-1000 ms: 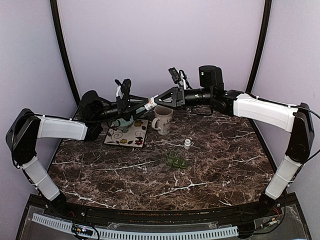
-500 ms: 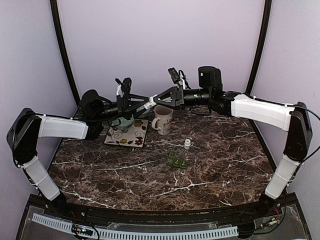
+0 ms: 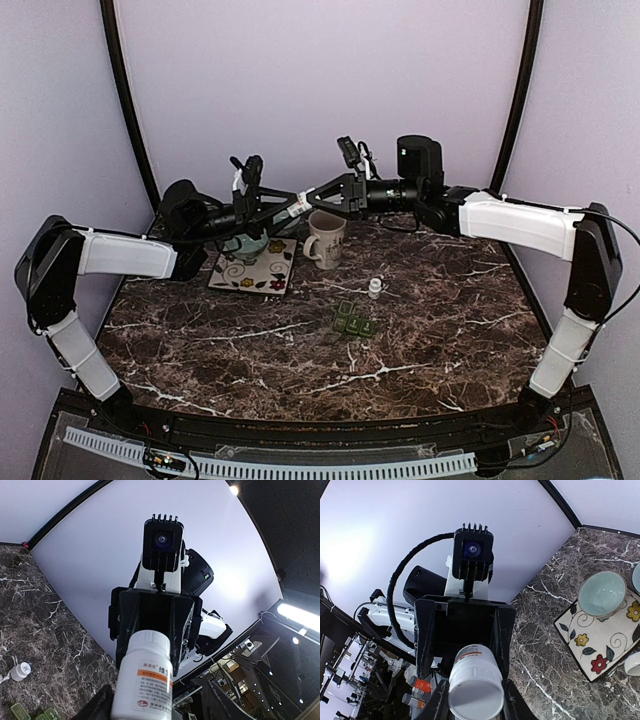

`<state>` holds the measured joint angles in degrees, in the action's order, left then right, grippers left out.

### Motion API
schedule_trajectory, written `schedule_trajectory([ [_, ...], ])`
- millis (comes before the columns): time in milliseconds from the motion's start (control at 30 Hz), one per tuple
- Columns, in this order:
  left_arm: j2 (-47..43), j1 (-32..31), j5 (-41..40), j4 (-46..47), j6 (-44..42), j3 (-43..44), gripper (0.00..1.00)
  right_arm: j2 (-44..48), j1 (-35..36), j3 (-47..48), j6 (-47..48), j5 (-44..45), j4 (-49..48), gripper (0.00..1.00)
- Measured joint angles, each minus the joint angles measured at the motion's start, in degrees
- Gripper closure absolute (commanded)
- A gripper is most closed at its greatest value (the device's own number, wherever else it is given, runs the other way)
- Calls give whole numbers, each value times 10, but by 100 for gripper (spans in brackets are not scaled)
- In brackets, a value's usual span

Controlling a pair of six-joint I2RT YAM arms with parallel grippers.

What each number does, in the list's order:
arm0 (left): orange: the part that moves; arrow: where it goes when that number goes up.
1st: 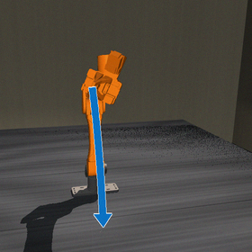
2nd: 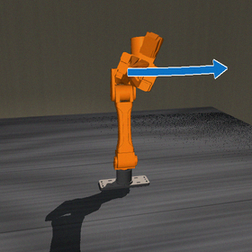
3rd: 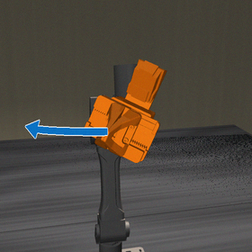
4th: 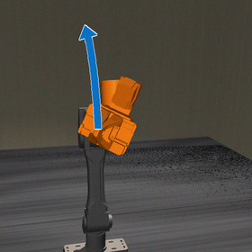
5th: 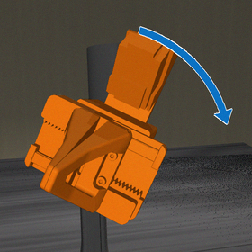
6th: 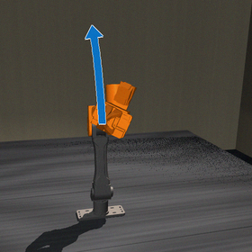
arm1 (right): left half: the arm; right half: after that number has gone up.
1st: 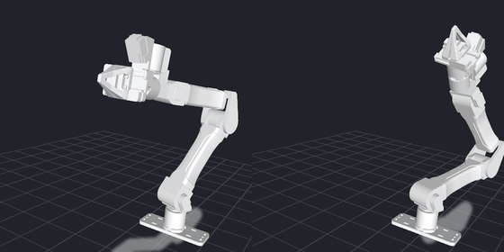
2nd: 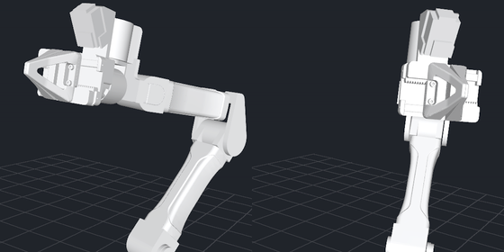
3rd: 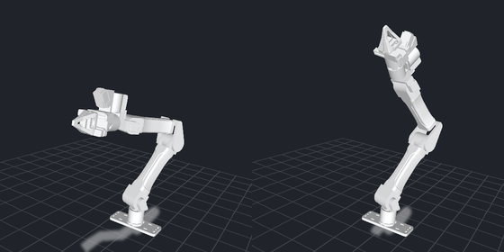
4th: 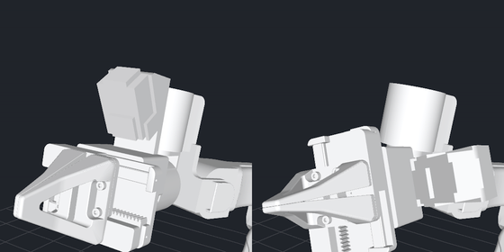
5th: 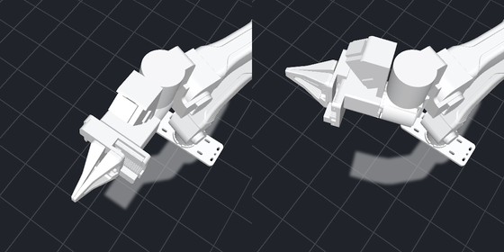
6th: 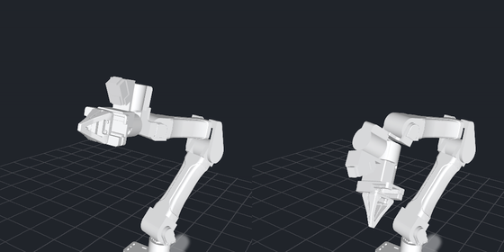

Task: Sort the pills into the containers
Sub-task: Pass from the right arm to the left

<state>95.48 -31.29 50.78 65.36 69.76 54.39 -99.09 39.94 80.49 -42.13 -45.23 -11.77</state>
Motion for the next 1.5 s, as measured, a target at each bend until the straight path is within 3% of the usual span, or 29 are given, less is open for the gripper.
schedule_trajectory([
  [367, 3, 0, -1, 6, 4, 0, 52, -2, 0, -3, -7, 0, -19, 100],
  [867, 14, 0, 0, 14, -5, 0, 93, -3, -1, -4, -3, -4, -15, 100],
  [1267, 21, 2, 27, -10, -46, 5, 94, 4, -3, -14, 25, -8, 15, 63],
  [1500, 21, 3, 31, -52, -80, 9, 96, 14, -7, -27, 42, -4, 47, 51],
])
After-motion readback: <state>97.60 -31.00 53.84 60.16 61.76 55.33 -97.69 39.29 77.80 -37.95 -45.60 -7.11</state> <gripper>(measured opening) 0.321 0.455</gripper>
